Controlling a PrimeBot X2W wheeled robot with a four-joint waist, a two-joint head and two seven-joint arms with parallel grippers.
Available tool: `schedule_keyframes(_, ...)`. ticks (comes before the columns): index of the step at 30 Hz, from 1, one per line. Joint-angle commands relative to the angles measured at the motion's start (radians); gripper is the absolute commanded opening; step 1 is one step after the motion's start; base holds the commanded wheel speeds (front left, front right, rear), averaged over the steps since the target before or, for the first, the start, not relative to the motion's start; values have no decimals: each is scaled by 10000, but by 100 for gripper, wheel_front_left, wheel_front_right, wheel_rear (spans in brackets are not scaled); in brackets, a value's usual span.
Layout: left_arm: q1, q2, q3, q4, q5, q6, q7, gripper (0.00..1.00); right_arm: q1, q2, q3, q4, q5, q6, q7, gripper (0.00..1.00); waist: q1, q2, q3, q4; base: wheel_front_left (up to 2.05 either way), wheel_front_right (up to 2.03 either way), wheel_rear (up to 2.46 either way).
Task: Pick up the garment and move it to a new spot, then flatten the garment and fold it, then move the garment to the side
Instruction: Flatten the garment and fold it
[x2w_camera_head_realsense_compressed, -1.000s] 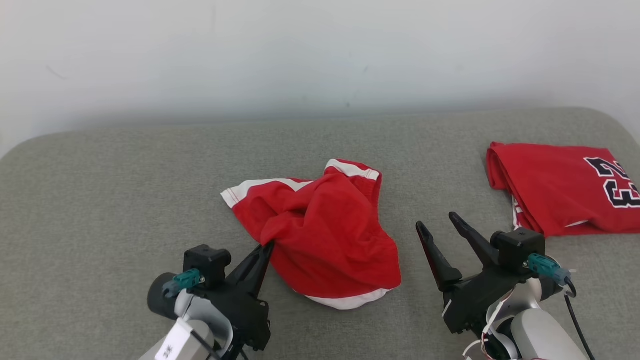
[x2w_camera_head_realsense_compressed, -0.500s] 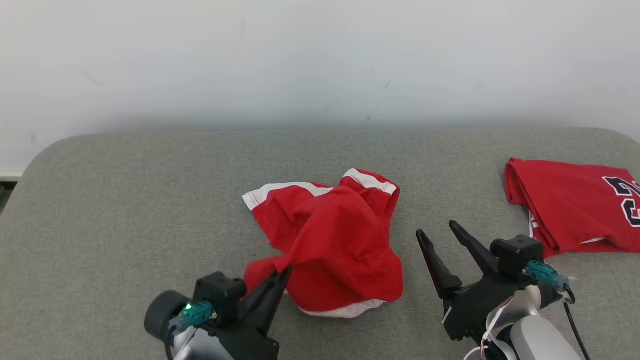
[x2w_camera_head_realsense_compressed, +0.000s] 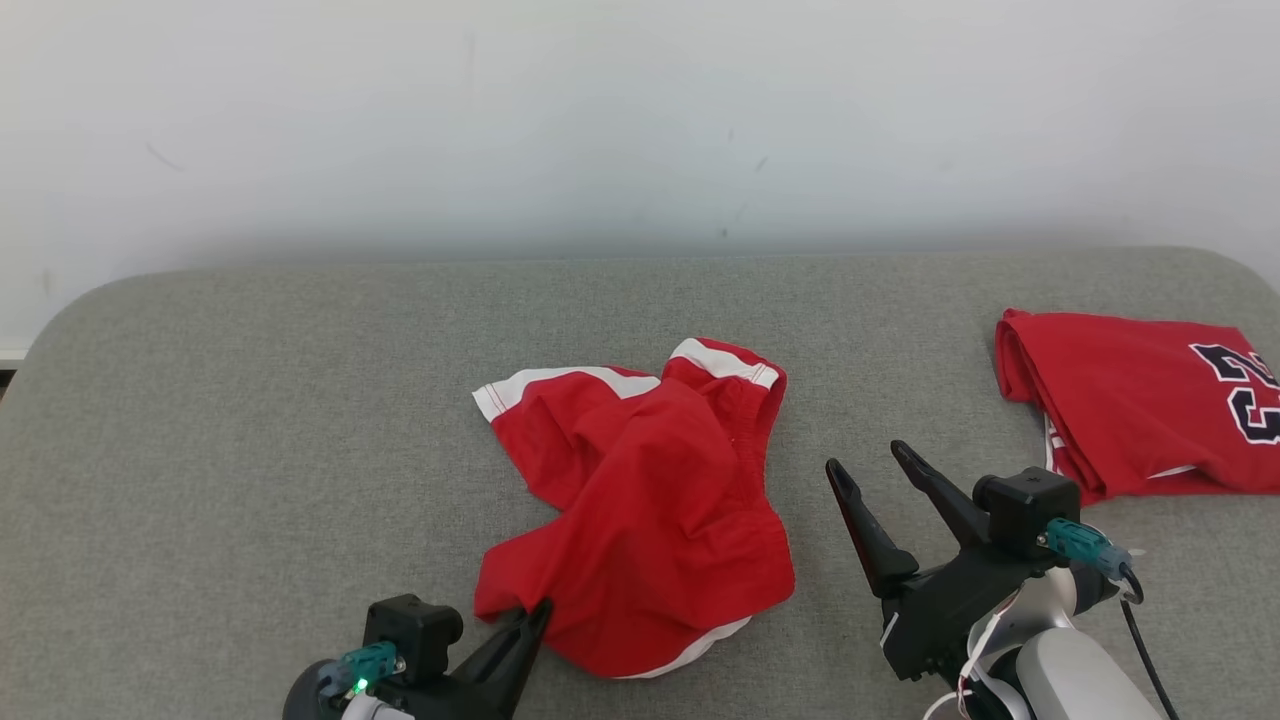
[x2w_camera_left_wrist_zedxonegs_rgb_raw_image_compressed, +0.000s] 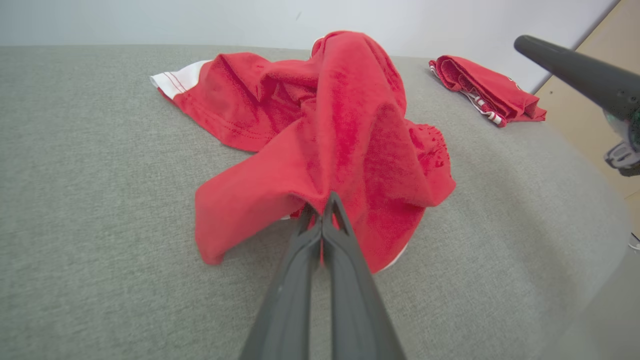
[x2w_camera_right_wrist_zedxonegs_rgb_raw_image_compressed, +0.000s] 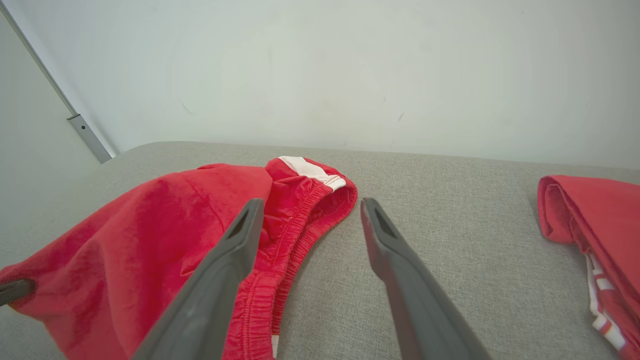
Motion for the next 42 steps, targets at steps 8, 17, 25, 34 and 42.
schedule_keyframes(8, -700, -443, -44, 1152, 262, -473, -566, 0, -96, -115, -74, -18, 11, -7, -25, 100, 0, 0, -28, 43, 0, 0, 0)
schedule_keyframes(17, -2077, -691, -166, 2286, 479, -1174, -383, 0, -238, -194, 49, -49, -19, -7, -6, 100, 0, 0, 87, -297, 0, 0, 0)
schedule_keyframes(25, -3249, -1052, -406, 3885, 444, -2221, -91, 0, -422, -227, 26, -140, -89, -7, -8, 100, 0, 0, 422, -901, 0, 0, 0)
schedule_keyframes(34, -4171, -1649, -743, 5971, 106, -2827, -311, 0, -605, -172, 44, -165, -132, -7, -108, 100, 0, 0, 796, -1299, 0, 0, 0)
schedule_keyframes(42, -4567, -2164, -1152, 7429, -82, -2907, -1238, 99, -694, -101, 34, -128, -220, -7, -119, 100, 0, 0, 914, -1288, 0, 0, 0)
